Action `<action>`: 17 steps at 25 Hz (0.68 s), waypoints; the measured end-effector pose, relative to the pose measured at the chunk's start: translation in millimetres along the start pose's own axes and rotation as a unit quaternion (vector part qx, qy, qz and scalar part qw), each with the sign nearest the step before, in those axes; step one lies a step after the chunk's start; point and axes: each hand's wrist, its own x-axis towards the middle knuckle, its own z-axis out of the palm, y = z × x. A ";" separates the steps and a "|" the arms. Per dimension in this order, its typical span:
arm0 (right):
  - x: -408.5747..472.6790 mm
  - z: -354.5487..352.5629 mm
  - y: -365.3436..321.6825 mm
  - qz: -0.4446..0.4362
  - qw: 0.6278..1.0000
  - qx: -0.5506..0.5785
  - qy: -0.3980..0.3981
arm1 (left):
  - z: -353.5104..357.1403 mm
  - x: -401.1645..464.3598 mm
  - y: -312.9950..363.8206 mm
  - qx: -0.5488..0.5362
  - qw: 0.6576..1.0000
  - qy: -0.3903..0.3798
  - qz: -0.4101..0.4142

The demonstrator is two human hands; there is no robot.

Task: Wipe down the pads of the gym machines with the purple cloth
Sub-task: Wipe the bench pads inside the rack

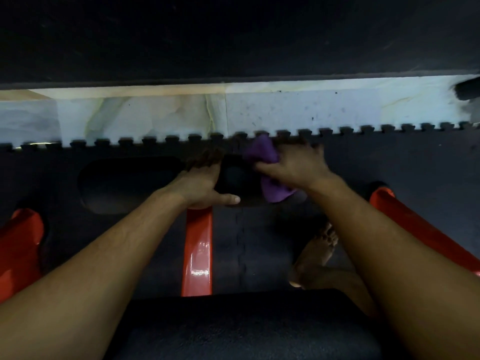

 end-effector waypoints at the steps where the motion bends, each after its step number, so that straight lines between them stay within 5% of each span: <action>1: 2.6 -5.5 15.7 0.038 0.997 0.056 -0.025 | -5.7 -0.9 -3.2 0.005 1.000 -0.020 0.006; 3: 3.5 -13.7 25.8 0.053 0.989 0.138 -0.032 | -18.7 -7.2 -5.8 0.031 0.998 -0.052 0.018; 10: -11.8 14.6 -66.1 -0.148 0.985 -0.071 0.052 | -35.2 -13.8 4.2 0.157 0.979 -0.129 0.020; 15: 5.1 -14.4 22.6 0.044 0.990 0.133 -0.019 | -45.6 -19.5 0.2 0.149 0.976 -0.158 0.031; 17: 6.2 -16.4 32.2 0.022 0.986 0.164 -0.023 | -55.6 -21.4 -3.0 0.095 0.986 -0.126 0.046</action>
